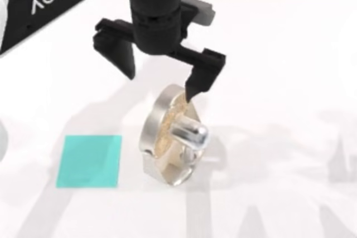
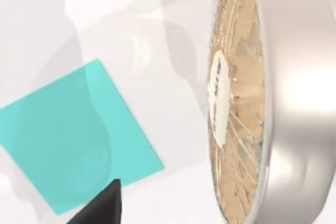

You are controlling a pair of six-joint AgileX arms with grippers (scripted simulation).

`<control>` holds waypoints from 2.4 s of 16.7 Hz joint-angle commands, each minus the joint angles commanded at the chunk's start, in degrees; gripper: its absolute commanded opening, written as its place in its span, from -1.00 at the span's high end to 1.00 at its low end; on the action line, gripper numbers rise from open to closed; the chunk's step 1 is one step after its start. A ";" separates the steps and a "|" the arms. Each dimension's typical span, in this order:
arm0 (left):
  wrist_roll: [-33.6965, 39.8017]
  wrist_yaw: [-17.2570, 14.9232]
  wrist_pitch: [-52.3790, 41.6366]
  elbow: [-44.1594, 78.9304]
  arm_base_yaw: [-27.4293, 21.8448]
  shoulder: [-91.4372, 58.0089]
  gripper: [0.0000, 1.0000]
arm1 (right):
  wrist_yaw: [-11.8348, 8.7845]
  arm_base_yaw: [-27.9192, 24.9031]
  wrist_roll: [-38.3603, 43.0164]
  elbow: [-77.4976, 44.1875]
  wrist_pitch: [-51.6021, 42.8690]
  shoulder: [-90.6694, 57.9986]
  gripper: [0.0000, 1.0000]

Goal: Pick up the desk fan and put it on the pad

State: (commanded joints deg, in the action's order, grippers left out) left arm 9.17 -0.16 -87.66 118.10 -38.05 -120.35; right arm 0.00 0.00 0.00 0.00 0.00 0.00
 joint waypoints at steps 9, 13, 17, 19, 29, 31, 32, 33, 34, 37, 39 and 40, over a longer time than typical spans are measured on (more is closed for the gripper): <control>0.04 0.01 11.12 -12.53 -0.09 1.27 -1.00 | 0.00 0.00 0.00 0.00 0.00 0.00 -1.00; 0.04 0.01 11.12 -12.53 -0.09 1.27 -0.70 | 0.00 0.00 0.00 0.00 0.00 0.00 -1.00; 0.04 0.01 11.12 -12.53 -0.09 1.27 -0.10 | 0.00 0.00 0.00 0.00 0.00 0.00 -1.00; 0.04 0.01 11.12 -12.53 -0.09 1.27 0.21 | 0.00 0.00 0.00 0.00 0.00 0.00 -1.00; 0.04 0.01 11.12 -12.53 -0.09 1.27 1.00 | 0.00 0.00 0.00 0.00 0.00 0.00 -1.00; 0.04 0.01 11.12 -12.53 -0.09 1.27 1.00 | 0.00 0.00 0.00 0.00 0.00 0.00 -1.00; 0.04 0.01 11.12 -12.53 -0.09 1.27 1.00 | 0.00 0.00 0.00 0.00 0.00 0.00 -1.00; -0.04 0.04 11.10 -12.51 -0.03 1.25 1.00 | 0.00 0.00 0.00 0.00 0.00 0.00 -1.00; -0.04 0.04 10.91 -12.32 -0.03 1.19 1.00 | 0.00 0.00 0.00 0.00 0.00 0.00 -1.00; 0.20 0.01 7.07 -8.13 0.43 0.59 1.00 | 0.00 0.00 0.00 0.00 0.00 0.00 -1.00; 0.14 0.02 3.00 -3.08 0.67 0.14 1.00 | 0.00 0.00 0.00 0.00 0.00 0.00 -1.00; 0.09 0.02 1.14 -1.13 0.79 -0.04 1.00 | 0.00 0.00 0.00 0.00 0.00 0.00 -1.00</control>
State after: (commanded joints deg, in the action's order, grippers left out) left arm 9.27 -0.14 -86.52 116.97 -37.26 -120.39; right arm 0.00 0.00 0.00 0.00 0.00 0.00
